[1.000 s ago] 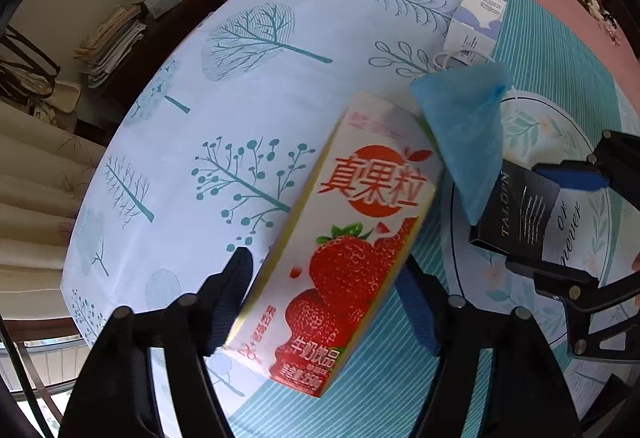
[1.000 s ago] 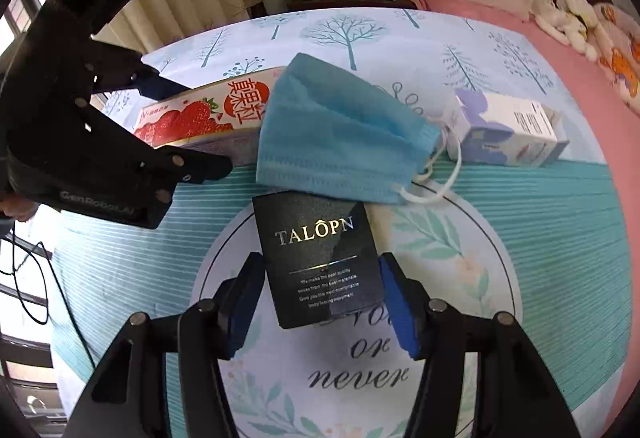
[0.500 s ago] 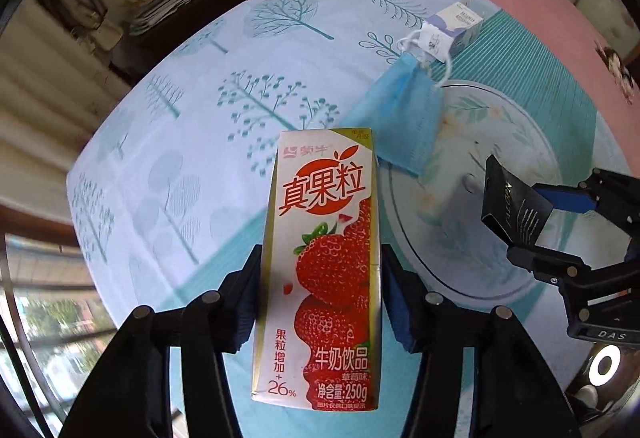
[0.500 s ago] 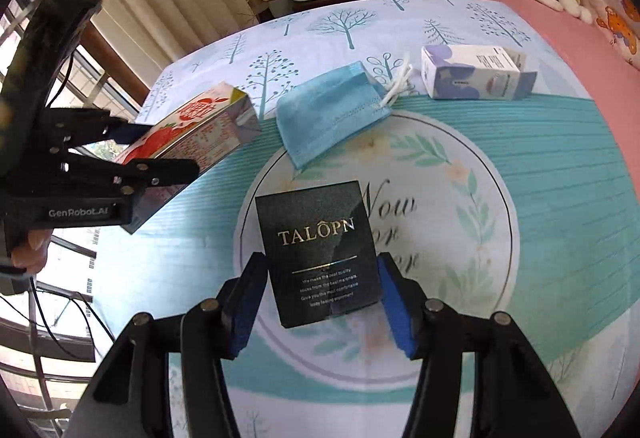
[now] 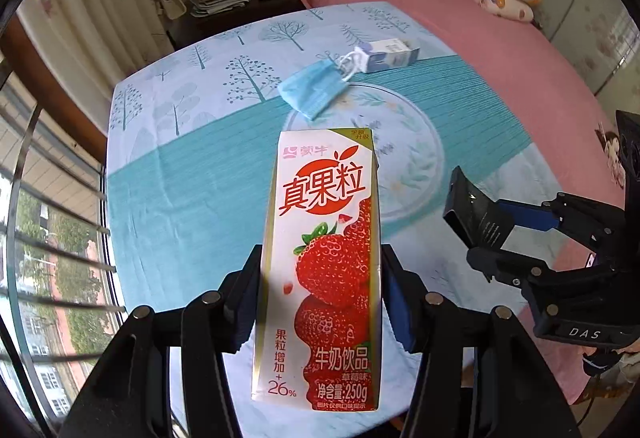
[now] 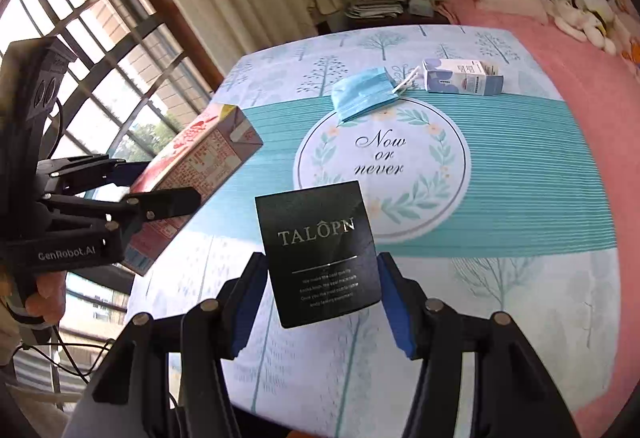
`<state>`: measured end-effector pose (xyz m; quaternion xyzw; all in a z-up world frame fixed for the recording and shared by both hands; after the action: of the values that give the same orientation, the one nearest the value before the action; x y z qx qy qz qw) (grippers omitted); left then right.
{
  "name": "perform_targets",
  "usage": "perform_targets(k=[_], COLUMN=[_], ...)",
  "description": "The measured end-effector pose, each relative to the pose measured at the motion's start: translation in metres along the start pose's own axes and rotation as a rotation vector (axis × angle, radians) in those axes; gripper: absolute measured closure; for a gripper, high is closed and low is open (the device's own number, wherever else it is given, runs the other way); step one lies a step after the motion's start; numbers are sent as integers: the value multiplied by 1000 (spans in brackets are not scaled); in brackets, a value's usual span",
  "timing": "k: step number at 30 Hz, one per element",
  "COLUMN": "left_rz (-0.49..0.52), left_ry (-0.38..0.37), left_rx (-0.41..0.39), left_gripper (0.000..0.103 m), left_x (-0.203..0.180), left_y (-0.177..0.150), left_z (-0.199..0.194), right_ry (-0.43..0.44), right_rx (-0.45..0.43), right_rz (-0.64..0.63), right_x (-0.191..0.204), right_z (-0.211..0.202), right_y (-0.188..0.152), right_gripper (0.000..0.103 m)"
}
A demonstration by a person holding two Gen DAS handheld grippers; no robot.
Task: Collect trash
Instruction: 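Carry the strawberry carton and black card down over the bin and open both tools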
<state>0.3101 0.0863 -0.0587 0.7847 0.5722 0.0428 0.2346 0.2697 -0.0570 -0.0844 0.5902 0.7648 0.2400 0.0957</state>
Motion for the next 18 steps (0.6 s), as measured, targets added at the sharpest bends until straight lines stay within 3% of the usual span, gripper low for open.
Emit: perform_targets(k=[10, 18], left_rz=[-117, -171], left_ry=[28, 39], left_rx=[-63, -18], left_gripper=[50, 50], left_x=[-100, -146], left_y=[-94, -162], left_z=[-26, -28], right_ry=[93, 143], right_rx=[-20, 70], right_rz=[-125, -118], right_x=[-12, -20], right_z=[-69, -88], right_y=[-82, -156], right_gripper=[47, 47])
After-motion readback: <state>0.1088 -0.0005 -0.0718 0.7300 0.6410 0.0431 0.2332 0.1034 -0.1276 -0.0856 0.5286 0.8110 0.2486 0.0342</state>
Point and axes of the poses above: each gripper's, at about its wrist camera, not at the fingertips, and z roughly the way its jaws point, x to its left, y to its top, the point moved 8 cm from there along z, roughly the way its jaws point, and after that the axes turned 9 degrees about -y, right-handed, at the moved point
